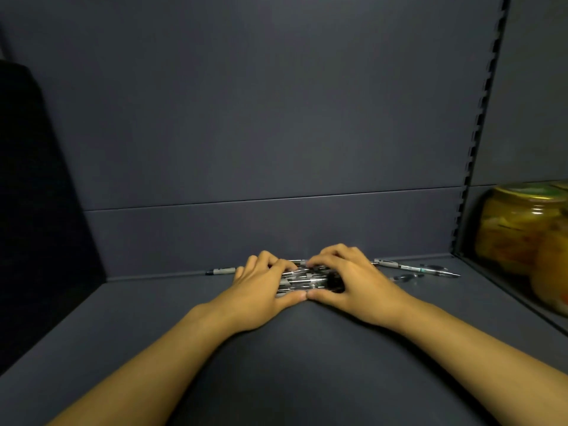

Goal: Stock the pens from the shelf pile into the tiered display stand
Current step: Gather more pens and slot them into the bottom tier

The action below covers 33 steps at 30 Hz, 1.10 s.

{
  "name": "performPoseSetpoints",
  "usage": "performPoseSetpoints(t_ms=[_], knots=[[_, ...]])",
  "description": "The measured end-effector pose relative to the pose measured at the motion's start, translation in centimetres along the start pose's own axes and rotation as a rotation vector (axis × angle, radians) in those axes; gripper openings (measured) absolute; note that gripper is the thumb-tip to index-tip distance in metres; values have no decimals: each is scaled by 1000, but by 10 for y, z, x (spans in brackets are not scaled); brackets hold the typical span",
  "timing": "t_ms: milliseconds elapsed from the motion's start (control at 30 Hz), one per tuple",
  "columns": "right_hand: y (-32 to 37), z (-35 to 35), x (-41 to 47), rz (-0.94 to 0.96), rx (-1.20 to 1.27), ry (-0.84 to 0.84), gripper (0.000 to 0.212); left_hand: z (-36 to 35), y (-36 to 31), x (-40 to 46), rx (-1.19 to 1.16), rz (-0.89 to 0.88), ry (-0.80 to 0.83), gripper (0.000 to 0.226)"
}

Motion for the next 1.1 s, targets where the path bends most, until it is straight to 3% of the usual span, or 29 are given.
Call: performPoseSetpoints(t_ms=[367, 567, 733, 1100], knots=[[1, -4, -6, 32, 171, 50, 59, -6, -12, -13, 6, -49, -9, 53], [1, -3, -8, 9, 281, -13, 29, -7, -16, -11, -42, -3, 36, 63], [1, -3, -8, 0, 336, -32, 23, -7, -22, -10, -32, 16, 102, 66], [-26, 7, -10, -196, 375, -113, 29, -6, -22, -11, 21, 40, 151, 68]])
Point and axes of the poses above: each hand's wrist, its own x-axis towards the middle knuckle, its own z-axis out of the back of the hand, y = z × x, the point moved 4 cm from there along x, towards the middle knuckle, and after that the axes turned 9 degrees about -x, right-handed, at the moved point
